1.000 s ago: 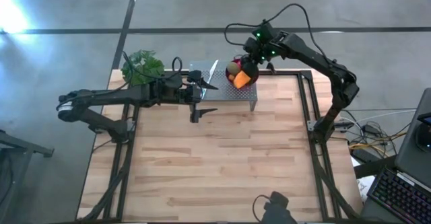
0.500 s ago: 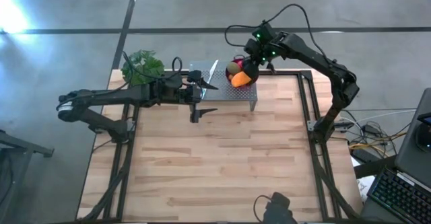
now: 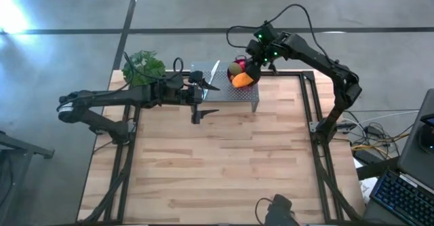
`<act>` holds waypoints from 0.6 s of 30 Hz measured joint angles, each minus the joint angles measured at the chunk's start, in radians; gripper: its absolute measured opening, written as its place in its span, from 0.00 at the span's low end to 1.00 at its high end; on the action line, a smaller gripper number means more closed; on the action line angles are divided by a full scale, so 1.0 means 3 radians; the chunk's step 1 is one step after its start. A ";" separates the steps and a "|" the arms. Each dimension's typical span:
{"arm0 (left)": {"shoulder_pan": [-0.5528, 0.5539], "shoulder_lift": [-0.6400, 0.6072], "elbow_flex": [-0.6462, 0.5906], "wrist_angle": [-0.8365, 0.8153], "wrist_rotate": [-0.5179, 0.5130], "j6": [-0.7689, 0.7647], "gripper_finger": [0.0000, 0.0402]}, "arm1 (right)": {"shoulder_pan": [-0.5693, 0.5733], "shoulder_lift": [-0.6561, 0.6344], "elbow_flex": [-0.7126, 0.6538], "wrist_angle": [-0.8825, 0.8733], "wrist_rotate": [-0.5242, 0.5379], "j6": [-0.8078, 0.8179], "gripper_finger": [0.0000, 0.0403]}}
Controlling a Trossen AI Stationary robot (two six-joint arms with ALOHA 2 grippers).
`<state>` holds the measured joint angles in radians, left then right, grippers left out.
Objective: Pick & Place Fruit
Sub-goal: Put the black plum into the violet strainer bowl on the shelf, then return to Home Position
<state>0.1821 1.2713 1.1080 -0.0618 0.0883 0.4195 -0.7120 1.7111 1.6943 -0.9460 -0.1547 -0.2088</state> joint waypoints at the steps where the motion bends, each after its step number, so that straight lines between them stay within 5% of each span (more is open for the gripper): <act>1: 0.0000 0.0000 0.0000 -0.0001 0.0000 0.0001 0.91 | 0.0000 0.0000 0.0000 0.0000 0.0000 -0.0005 0.75; 10: 0.0000 0.0000 0.0000 0.0001 0.0000 0.0019 0.91 | 0.0001 -0.0004 0.0117 -0.0002 0.0000 -0.0068 0.88; 18: 0.0008 0.0000 0.0011 -0.0003 -0.0001 0.0055 0.91 | 0.0030 -0.0006 0.0380 -0.0003 -0.0003 -0.0066 0.86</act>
<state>0.1845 1.2713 1.1112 -0.0627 0.0879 0.4359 -0.7031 1.7092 1.8084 -0.9468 -0.1555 -0.2287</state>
